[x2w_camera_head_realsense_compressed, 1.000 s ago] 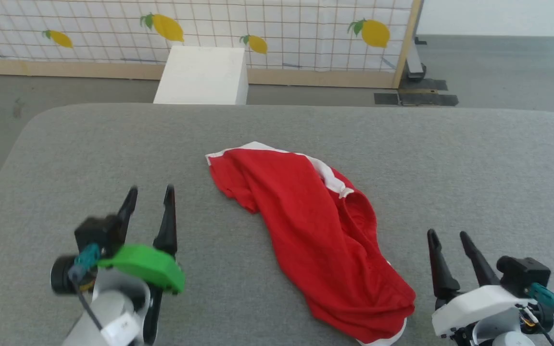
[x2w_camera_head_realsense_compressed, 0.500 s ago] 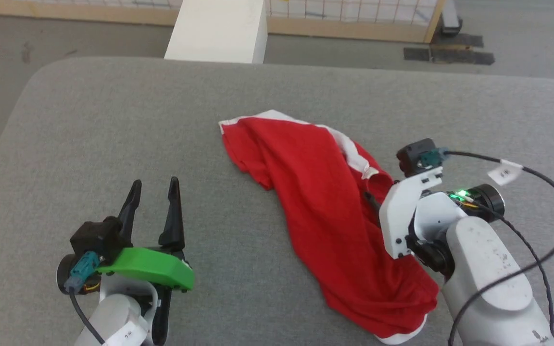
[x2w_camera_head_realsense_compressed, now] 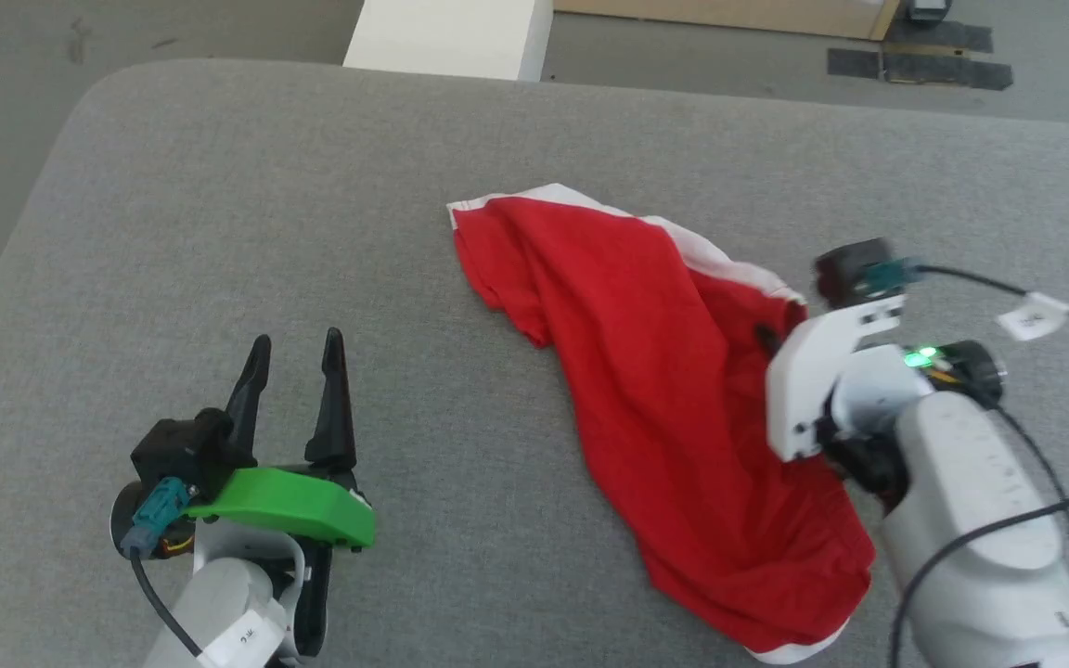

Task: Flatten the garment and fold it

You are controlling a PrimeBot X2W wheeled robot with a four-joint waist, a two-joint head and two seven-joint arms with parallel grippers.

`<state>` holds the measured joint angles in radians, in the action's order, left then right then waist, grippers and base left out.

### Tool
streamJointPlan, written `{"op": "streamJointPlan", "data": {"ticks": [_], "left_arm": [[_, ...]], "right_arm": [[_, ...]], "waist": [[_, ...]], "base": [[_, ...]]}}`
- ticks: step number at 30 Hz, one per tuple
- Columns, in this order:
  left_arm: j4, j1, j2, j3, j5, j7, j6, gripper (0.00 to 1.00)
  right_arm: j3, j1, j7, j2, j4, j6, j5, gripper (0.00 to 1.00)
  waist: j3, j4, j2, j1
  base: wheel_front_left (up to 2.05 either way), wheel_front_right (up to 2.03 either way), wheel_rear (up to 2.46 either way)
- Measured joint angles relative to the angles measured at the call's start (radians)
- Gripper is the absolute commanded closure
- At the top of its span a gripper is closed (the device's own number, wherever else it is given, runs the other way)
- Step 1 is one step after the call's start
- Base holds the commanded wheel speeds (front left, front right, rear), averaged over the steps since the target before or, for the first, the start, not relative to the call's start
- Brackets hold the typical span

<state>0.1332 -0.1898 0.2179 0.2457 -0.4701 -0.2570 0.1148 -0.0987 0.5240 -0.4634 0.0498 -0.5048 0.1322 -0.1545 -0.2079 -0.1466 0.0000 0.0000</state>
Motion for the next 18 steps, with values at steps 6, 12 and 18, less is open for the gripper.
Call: {"op": "streamJointPlan", "data": {"ticks": [6, 12, 18], "left_arm": [[0.005, 0.000, -0.012, -0.008, 0.004, 0.000, -0.010, 0.00], [0.016, 0.003, -0.021, -0.009, 0.004, 0.000, -0.026, 0.00], [0.026, 0.005, -0.020, -0.009, 0.004, 0.000, -0.026, 0.00]], "right_arm": [[0.245, 0.002, 0.003, 0.066, 0.050, 0.000, -0.013, 1.00], [0.443, -0.064, -0.040, 0.104, 0.051, 0.000, 0.029, 1.00], [0.492, -0.090, 0.015, 0.044, 0.071, 0.000, 0.001, 0.00]], "waist": [[0.024, 0.026, 0.0000, 0.0000], [0.032, 0.036, 0.0000, 0.0000], [0.034, 0.046, 0.0000, 0.0000]], "base": [[0.00, 0.00, 0.00], [0.00, 0.00, 0.00], [0.00, 0.00, 0.00]]}}
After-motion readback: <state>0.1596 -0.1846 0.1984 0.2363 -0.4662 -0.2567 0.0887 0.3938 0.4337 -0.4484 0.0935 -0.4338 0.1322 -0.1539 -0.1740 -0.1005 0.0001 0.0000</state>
